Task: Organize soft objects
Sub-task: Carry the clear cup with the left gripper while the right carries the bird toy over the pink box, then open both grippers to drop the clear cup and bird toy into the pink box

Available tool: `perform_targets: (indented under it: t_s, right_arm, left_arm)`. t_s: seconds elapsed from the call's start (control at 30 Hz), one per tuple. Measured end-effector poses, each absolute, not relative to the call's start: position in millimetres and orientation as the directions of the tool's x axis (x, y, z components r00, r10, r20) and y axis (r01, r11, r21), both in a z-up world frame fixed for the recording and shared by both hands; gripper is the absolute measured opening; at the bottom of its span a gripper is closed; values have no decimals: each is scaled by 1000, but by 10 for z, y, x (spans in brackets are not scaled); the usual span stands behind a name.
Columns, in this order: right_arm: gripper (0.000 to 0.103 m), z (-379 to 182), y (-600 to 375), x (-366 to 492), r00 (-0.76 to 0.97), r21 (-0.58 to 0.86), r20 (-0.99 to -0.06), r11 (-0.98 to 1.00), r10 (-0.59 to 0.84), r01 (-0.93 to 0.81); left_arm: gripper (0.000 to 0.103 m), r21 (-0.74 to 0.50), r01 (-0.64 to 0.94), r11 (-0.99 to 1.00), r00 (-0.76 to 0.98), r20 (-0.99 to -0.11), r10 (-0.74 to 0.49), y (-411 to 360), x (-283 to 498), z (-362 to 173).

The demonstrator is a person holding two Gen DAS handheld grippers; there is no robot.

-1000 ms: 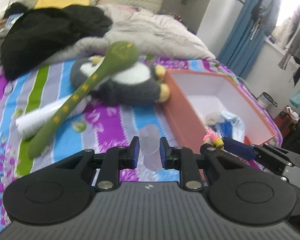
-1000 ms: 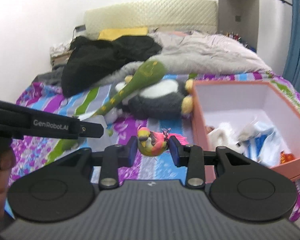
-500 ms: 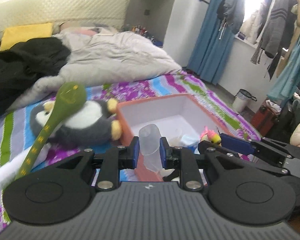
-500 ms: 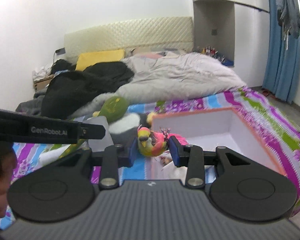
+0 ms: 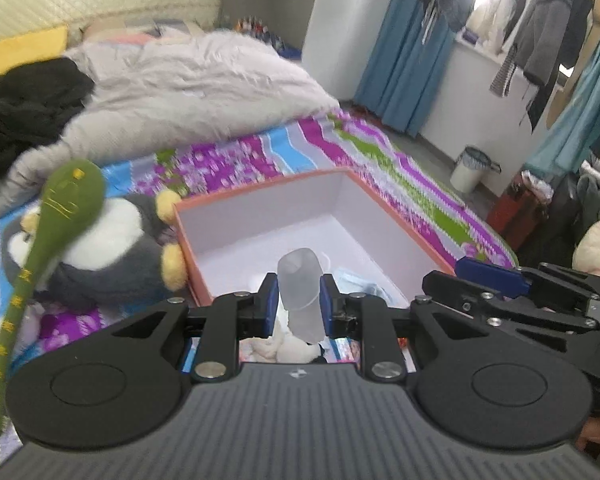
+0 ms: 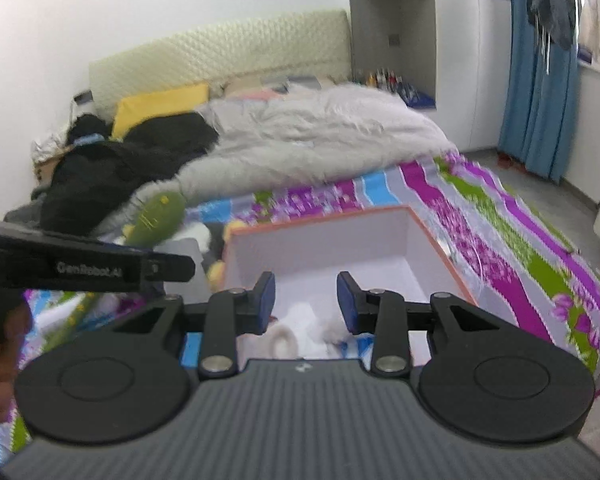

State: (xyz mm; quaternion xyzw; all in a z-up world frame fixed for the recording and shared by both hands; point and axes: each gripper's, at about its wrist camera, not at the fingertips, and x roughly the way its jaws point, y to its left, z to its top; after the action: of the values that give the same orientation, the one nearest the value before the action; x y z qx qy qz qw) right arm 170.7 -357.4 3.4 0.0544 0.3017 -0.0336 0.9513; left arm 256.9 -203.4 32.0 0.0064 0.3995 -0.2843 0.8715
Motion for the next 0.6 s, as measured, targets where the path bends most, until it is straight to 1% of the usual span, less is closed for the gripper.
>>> perform_targets:
  t_s: [0.17,0.37,0.6]
  right_arm:
    - [37,-330,-3814,1881,763,132,-646,983,-11,125]
    - [37,-732,-4084,2079,699,164,-715,976,16,145]
    - [38,-1071,-4307,2263,647,190,-761,970,49,150]
  left_arm:
    - [26,-168,525,834,474,-756,-451,-2374,2777,-26]
    - [26,-167,515,841,417,-808,-417,-2653,3073,-452]
    - [26,-169,507,845,361,-848,-387,-2890,3349,-872]
